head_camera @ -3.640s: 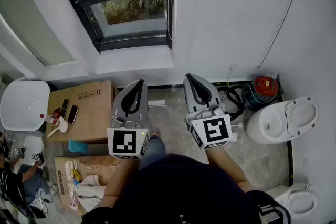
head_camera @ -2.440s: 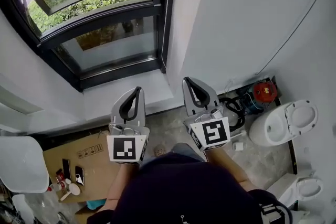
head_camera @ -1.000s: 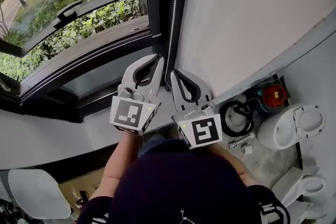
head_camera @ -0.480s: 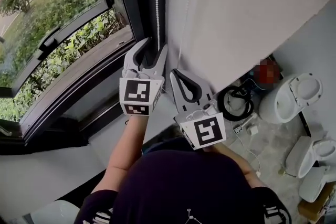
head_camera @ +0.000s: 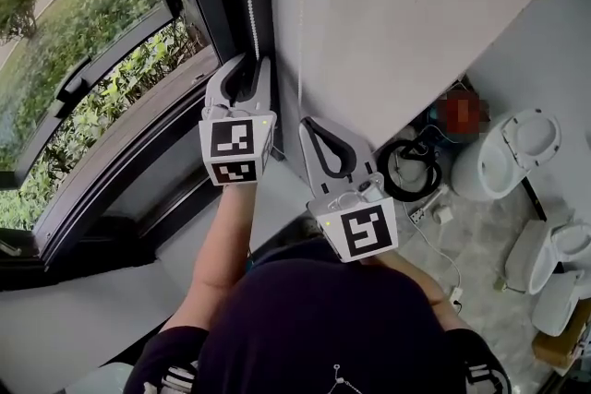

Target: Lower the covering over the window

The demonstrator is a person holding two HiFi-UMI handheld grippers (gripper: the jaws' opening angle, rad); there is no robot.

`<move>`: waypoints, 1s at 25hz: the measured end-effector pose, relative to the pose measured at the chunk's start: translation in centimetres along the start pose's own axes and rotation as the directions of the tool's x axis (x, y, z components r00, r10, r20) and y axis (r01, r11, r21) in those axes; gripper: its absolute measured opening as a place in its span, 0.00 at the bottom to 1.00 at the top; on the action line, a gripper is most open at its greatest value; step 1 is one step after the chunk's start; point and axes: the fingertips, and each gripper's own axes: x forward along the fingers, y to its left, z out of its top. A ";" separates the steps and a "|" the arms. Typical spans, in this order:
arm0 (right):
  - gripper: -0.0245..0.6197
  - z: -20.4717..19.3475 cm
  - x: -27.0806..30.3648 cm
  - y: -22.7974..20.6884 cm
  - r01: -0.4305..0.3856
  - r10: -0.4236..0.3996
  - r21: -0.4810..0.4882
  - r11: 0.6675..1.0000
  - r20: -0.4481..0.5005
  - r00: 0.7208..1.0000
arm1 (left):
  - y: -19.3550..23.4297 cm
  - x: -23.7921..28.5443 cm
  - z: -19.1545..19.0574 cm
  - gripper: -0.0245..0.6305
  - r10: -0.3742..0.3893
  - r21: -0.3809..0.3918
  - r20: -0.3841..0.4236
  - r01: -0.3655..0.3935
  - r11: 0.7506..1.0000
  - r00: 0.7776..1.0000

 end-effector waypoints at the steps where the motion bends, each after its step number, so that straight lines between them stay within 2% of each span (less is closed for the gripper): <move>1: 0.06 0.0 0.0 0.0 0.000 0.000 0.000 1.000 -0.001 1.000 | -0.1 -0.3 0.1 0.13 -0.008 -0.002 0.002 0.008 1.000 1.000; 3: 0.06 -0.1 0.0 -0.2 -0.004 0.004 0.008 1.000 -0.005 1.000 | -0.5 -0.8 0.2 0.07 -0.019 0.001 0.007 0.019 1.000 1.000; 6: 0.06 0.1 0.2 -0.4 -0.010 0.010 0.025 1.000 0.006 1.000 | -0.3 -1.9 0.3 0.06 -0.031 -0.008 0.012 0.031 0.999 0.999; 13: 0.06 0.6 1.1 0.0 -0.040 0.038 0.039 0.998 0.032 0.999 | -0.7 -5.3 -1.1 0.06 -0.113 -0.090 -0.005 0.112 0.990 0.994; 20: 0.06 0.6 1.8 0.7 -0.063 0.061 0.056 0.996 0.046 0.997 | -1.2 -7.8 -1.6 0.06 -0.136 -0.114 0.008 0.136 0.984 0.991; 23: 0.06 0.7 1.9 0.9 -0.069 0.066 0.060 0.996 0.049 0.997 | -2.2 -8.0 -3.7 0.06 -0.166 -0.116 -0.051 0.159 0.980 0.985; 25: 0.06 0.6 1.8 0.9 -0.071 0.068 0.064 0.995 0.048 0.996 | -2.8 -8.3 -6.1 0.06 -0.181 -0.167 -0.092 0.164 0.972 0.979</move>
